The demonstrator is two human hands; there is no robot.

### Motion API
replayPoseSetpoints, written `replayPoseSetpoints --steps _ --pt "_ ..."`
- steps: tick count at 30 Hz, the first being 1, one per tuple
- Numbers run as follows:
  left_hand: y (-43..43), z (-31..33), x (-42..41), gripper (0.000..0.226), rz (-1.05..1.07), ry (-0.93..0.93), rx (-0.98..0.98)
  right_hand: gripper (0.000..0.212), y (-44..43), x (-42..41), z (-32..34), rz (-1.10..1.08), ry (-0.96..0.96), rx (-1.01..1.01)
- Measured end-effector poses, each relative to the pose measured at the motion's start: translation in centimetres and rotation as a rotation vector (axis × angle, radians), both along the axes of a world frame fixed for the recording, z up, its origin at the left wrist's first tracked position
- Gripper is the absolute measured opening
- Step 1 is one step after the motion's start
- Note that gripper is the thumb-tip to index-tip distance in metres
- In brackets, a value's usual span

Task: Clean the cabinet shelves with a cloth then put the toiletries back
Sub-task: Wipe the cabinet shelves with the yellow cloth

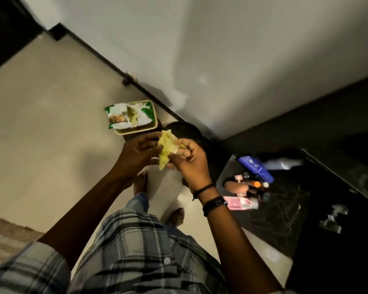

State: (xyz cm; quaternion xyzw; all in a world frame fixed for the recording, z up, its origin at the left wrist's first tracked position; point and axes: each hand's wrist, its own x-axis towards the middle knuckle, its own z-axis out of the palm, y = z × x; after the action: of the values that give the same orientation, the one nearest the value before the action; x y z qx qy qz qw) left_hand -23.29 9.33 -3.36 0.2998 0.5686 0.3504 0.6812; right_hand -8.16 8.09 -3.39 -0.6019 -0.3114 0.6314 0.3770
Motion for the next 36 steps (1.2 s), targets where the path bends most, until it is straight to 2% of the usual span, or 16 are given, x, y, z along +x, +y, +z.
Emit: replayPoseSetpoints --steps 3,7,13,16,18,22,25,29,33,36 --pt "-1.9 1.0 3.5 0.046 -0.128 0.011 0.041 0.05 -3.8 3.4 1.5 -0.095 0.032 0.036" --pt "-4.9 1.9 8.6 0.053 -0.367 0.024 0.144 0.041 -9.8 8.4 3.0 -0.274 0.116 0.031" --pt "-9.6 3.3 17.4 0.037 -0.526 0.077 0.435 0.027 -17.3 15.1 3.7 -0.565 0.309 0.038" --pt "-11.0 3.6 20.8 0.031 -0.569 0.096 0.538 0.024 -19.2 17.2 3.6 -0.653 0.176 0.099" --pt "-11.3 4.0 22.8 0.029 -0.65 0.158 0.726 0.014 -20.0 18.5 3.5 -0.713 0.107 0.125" --pt "-9.9 5.4 26.0 0.024 -0.81 0.402 1.125 0.018 -20.5 21.8 3.5 -0.802 0.057 0.154" --pt "-8.4 7.7 28.5 0.023 -0.932 0.442 1.266 0.02 -20.4 24.5 2.9 -0.894 -0.04 0.17" --pt "-5.8 9.4 31.6 0.038 -1.133 0.636 1.543 0.027 -19.8 27.3 1.0 -0.964 -0.18 0.157" --pt "-2.2 11.0 34.6 0.041 -1.327 0.805 2.061 0.035 -19.2 29.7 -2.6 -0.95 -0.57 0.054" --pt "0.1 12.0 36.4 0.048 -1.499 0.838 2.208 0.033 -18.7 30.6 -4.3 -0.781 -0.827 -0.078"
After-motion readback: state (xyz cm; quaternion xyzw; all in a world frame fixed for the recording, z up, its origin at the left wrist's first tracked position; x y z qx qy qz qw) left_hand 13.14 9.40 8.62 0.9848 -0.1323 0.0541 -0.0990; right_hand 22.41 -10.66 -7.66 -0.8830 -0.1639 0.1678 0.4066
